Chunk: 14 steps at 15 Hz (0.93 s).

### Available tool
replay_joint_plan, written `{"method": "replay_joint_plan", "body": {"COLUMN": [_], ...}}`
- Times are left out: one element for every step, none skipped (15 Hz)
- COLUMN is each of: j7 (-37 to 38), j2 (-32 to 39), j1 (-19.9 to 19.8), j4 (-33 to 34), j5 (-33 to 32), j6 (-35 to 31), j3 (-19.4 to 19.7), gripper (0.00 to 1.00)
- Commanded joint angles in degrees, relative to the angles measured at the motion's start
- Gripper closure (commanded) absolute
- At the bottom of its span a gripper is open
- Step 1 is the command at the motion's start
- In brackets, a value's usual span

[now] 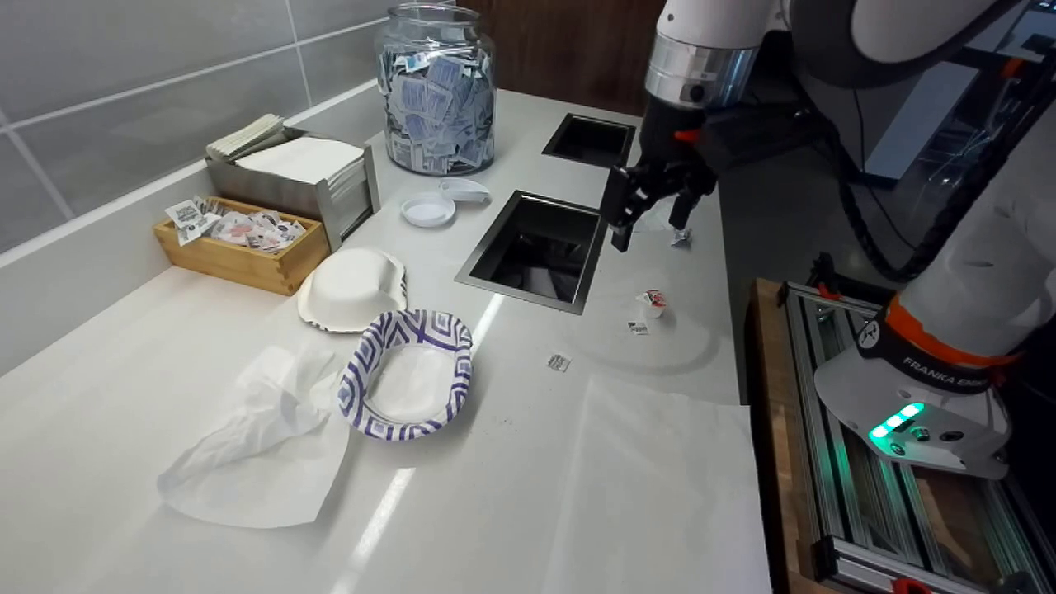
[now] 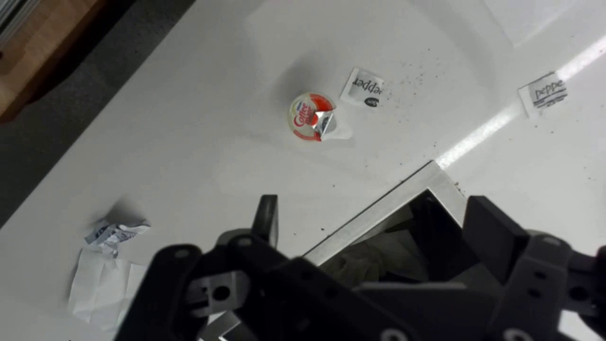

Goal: Put the small packet inside the sink

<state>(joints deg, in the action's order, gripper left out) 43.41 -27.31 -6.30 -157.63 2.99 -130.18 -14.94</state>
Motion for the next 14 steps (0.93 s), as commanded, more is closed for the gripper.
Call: {"method": "replay_joint_plan", "body": {"j7": [0.56,0.0,-0.71,-1.48,-2.72,-3.44,-4.31,-4.77,-5.31,-5.78,-6.01,-6.62,-8.16,-5.45], "j2": [4.64,5.45,5.98,6.43,6.84,7.34,7.86,8.42,8.99,9.76,10.42,11.05,11.35,9.64], "j1": [2.4,2.69,3.15,3.56,3.99,4.07,4.19,4.13,4.05,4.04,3.94,3.99,4.12,3.65], "j4": [0.05,0.05,0.06,0.06,0.08,0.1,0.11,0.12,0.12,0.13,0.13,0.13,0.13,0.17], "j5": [2.92,3.79,5.01,6.08,6.94,7.31,7.72,7.76,7.66,7.88,7.89,8.19,8.28,6.71], "j6": [-1.51,-1.59,-1.45,-1.34,-1.36,-1.25,-1.34,-1.32,-1.47,-1.68,-1.49,-1.41,-1.55,-0.17], "j3": [3.17,4.05,5.03,5.83,6.58,7.11,7.59,7.89,8.11,8.4,8.62,8.97,9.45,8.58], "gripper": [0.0,0.0,0.0,0.0,0.0,0.0,0.0,0.0,0.0,0.0,0.0,0.0,0.0,0.0]}}
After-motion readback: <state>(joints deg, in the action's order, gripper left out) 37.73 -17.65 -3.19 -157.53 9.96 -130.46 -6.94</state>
